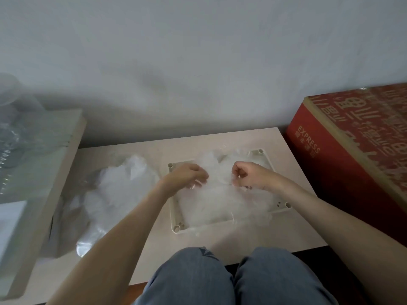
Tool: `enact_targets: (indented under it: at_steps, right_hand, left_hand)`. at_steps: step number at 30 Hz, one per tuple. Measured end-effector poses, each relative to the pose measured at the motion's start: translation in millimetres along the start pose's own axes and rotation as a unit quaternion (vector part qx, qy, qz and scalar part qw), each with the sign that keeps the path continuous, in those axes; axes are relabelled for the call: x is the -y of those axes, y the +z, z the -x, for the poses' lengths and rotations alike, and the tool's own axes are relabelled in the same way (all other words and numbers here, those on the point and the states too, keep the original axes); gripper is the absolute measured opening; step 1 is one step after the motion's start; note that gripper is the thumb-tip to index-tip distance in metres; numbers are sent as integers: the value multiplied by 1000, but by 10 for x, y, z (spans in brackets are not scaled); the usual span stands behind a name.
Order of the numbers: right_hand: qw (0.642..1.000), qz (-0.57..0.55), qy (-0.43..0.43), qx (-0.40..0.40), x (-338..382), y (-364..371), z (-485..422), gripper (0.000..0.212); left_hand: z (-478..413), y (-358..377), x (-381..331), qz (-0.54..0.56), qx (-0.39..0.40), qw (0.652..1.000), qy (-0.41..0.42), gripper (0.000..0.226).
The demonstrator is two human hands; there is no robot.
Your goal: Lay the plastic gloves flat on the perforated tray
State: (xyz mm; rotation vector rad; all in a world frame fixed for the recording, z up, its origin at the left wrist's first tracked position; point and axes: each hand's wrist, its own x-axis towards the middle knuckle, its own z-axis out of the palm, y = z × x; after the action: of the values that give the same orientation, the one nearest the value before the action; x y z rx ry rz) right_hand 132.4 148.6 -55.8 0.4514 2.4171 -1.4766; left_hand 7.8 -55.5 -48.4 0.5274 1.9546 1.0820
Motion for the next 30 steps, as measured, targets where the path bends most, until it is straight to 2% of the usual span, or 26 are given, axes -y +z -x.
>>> enact_targets:
  at_steps: [3, 6, 7, 11, 13, 15, 20, 25, 28, 30]
  right_hand:
    - [1000, -13, 2, 28, 33, -19, -20, 30]
    - [996, -13, 10, 85, 127, -65, 7, 59]
    - [995, -16, 8, 99, 150, -79, 10, 58]
    - [993, -3, 26, 111, 244, -138, -21, 25]
    - [992, 18, 24, 119, 262, -147, -61, 24]
    - [993, 50, 33, 106, 256, -167, -107, 22]
    - [985, 156, 51, 62, 171, -322, -183, 12]
    - [978, 206, 31, 6, 156, -464, -188, 16]
    - [969, 238, 2, -70, 154, -507, -208, 21]
    - [954, 276, -4, -120, 145, -504, -222, 19]
  left_hand:
    - [-29, 57, -77, -81, -56, 994, 49, 13]
    - [-7, 159, -127, -165, -86, 977, 105, 13]
    - [9, 182, -140, -190, -88, 970, 123, 13]
    - [32, 204, -146, -321, -118, 921, 189, 20]
    - [26, 203, -119, -365, -141, 889, 238, 26]
    - [10, 197, -69, -386, -157, 861, 293, 28]
    - [-54, 129, 57, -377, -210, 832, 348, 26]
    - [-153, 110, 134, -377, -236, 839, 312, 37]
    - [-195, 118, 151, -371, -268, 835, 306, 42]
    - [-238, 133, 154, -372, -273, 840, 285, 36]
